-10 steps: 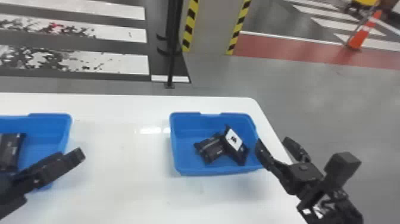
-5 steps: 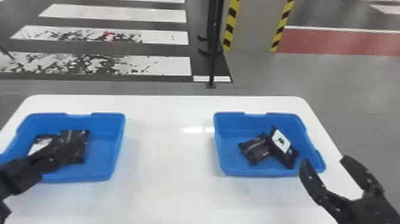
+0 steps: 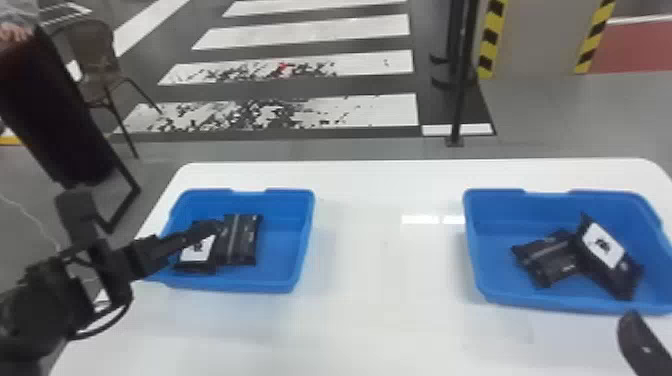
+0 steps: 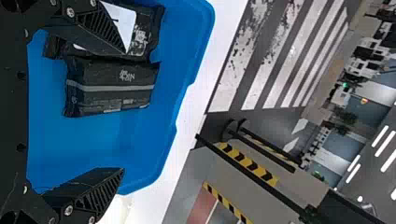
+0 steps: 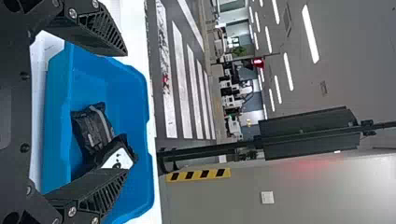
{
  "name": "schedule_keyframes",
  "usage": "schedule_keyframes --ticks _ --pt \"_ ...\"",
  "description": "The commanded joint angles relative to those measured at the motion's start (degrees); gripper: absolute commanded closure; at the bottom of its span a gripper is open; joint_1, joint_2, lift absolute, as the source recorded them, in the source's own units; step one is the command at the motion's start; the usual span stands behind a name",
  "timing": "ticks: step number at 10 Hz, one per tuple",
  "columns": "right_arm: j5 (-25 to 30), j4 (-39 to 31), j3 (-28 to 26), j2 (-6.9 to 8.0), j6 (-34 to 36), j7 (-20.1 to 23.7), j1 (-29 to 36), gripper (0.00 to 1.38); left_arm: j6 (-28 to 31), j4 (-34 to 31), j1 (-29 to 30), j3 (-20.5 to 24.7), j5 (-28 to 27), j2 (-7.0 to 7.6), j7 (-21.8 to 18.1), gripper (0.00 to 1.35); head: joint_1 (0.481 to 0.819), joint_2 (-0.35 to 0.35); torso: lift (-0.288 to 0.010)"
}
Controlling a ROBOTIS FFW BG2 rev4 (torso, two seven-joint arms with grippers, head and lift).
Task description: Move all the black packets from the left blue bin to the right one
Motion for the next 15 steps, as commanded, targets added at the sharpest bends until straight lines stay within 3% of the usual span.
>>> schedule_keyframes --ticks 1,5,9,12,15 --pt "-0.18 0.35 0.23 0.05 0.85 0.09 -0.16 0.15 3.41 6.13 -5.32 -1.49 -3.20 1.33 0.01 0.15 0.695 0.200 -0.140" --pt "-0.76 2.04 0.92 0.05 2.12 0.61 -1.43 0.15 8.90 18.64 -16.14 -6.86 -9.25 2.91 1.24 0.15 0.695 0.213 -0.140" --pt "-2.24 3.45 1.26 0.05 2.96 0.88 -2.13 0.15 13.82 21.31 -20.36 -13.37 -10.39 3.08 2.47 0.16 0.695 0.169 -0.140" --pt "-3.50 4.57 1.26 0.05 3.38 1.41 -2.55 0.15 15.23 21.45 -21.49 -14.06 -13.14 2.20 3.97 0.17 0.695 0.153 -0.140" --pt "-4.18 5.70 1.26 0.05 4.09 1.58 -3.40 0.15 16.91 24.69 -23.74 -14.86 -14.05 2.20 5.99 0.20 0.695 0.162 -0.140"
